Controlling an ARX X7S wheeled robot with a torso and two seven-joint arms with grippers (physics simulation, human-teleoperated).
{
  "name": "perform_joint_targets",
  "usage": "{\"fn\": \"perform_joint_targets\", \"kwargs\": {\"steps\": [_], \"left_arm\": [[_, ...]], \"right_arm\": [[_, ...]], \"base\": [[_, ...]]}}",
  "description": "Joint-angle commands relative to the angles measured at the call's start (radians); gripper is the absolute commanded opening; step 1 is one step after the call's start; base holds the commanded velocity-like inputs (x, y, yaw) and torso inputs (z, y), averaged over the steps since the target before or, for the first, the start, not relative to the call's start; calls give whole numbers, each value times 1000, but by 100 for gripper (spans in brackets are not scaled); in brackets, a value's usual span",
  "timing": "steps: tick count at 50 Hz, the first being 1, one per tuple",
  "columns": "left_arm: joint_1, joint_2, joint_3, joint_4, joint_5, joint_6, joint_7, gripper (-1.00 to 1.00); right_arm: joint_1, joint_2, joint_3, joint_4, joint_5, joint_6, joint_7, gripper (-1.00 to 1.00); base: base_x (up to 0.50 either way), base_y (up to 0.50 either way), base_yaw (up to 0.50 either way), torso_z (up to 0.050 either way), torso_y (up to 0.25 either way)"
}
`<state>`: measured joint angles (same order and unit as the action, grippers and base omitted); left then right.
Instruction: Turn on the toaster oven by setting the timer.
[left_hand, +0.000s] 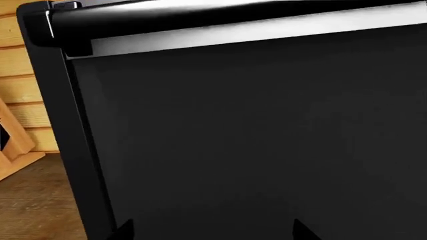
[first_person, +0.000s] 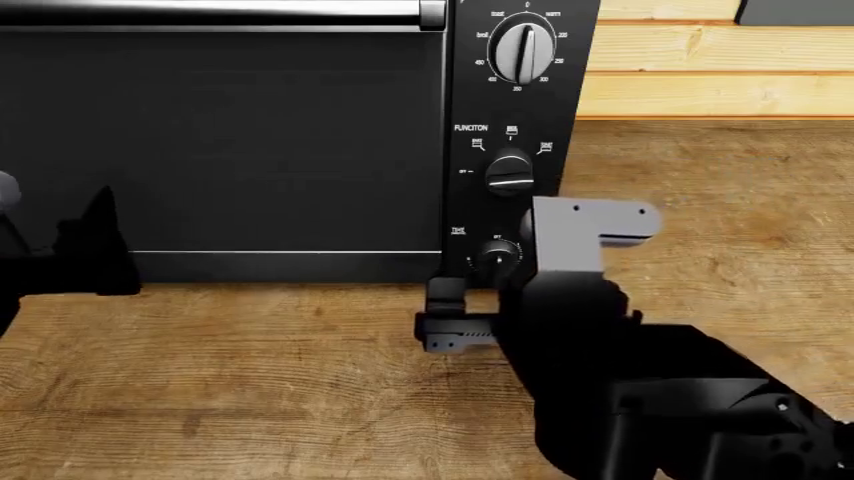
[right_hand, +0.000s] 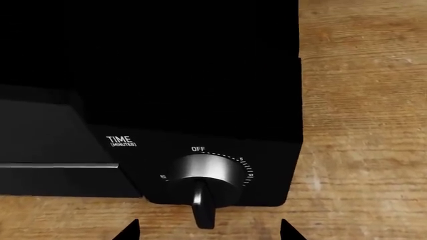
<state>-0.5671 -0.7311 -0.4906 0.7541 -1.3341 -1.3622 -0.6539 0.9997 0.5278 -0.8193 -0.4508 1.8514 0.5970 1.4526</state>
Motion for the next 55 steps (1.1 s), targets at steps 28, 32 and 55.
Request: {"fn": "perform_joint_targets", "kwargs": {"steps": [28, 32, 55], "left_arm": [[53, 8, 19, 22, 82, 105, 39, 100], [52, 7, 21, 23, 81, 108, 38, 100], [58, 6, 36, 12, 79, 123, 30, 100]], "right_arm": [[-41, -12, -52, 0, -156, -7, -45, 100], [-41, -11, -50, 6, -159, -11, -49, 100], [-45, -20, -57, 28, -205, -26, -73, 100]], "base": [[0, 0, 0, 0, 0], [0, 0, 0, 0, 0], [0, 0, 0, 0, 0]]}}
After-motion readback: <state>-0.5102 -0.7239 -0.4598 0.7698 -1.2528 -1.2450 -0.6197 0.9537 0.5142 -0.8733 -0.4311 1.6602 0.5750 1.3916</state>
